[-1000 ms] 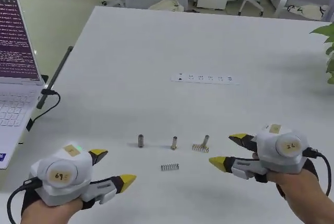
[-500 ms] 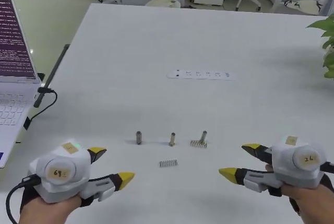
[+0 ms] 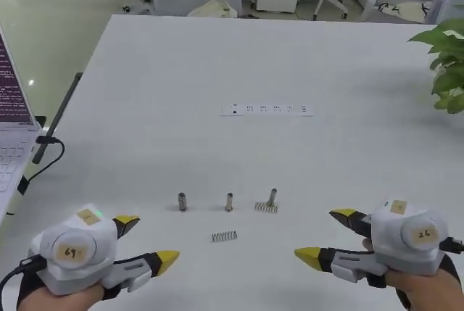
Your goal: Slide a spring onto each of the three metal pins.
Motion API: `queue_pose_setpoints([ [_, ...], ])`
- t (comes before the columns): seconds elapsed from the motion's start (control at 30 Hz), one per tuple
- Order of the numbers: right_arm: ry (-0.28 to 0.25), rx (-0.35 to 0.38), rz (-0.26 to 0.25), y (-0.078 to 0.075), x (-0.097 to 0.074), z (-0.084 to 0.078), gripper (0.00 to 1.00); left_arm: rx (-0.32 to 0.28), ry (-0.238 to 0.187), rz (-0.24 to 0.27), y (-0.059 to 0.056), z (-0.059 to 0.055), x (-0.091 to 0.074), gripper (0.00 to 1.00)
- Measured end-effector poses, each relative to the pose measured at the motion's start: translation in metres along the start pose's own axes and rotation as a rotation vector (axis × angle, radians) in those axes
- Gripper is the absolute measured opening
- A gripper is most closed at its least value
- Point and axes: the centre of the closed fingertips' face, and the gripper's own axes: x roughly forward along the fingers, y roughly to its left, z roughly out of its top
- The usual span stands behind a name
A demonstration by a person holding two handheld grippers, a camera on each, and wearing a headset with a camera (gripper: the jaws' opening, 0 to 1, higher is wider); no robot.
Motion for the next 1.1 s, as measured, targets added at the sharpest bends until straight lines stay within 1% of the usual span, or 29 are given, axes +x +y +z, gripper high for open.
queue_pose_setpoints([
  [0.1, -0.004, 0.006, -0.010, -0.002, -0.003, 0.000, 0.64, 0.008, 0.001, -0.009, -0.002, 0.002, 0.003, 0.52],
  [0.37, 0.002, 0.018, -0.018, 0.000, -0.009, -0.006, 0.64, 0.033, 0.015, -0.042, -0.009, 0.004, 0.017, 0.52],
  [0.4, 0.001, 0.022, -0.021, 0.001, -0.010, -0.007, 0.64, 0.039, 0.021, -0.051, -0.010, 0.004, 0.021, 0.52],
  [0.53, -0.001, 0.030, -0.022, 0.001, -0.012, -0.007, 0.65, 0.056, 0.030, -0.068, -0.013, 0.005, 0.028, 0.52],
  [0.73, -0.002, 0.032, -0.022, 0.002, -0.013, -0.004, 0.65, 0.085, 0.047, -0.102, -0.019, 0.006, 0.044, 0.51],
  [1.1, 0.000, 0.028, -0.029, 0.002, -0.018, -0.004, 0.65, 0.113, 0.067, -0.160, -0.032, 0.006, 0.070, 0.50],
])
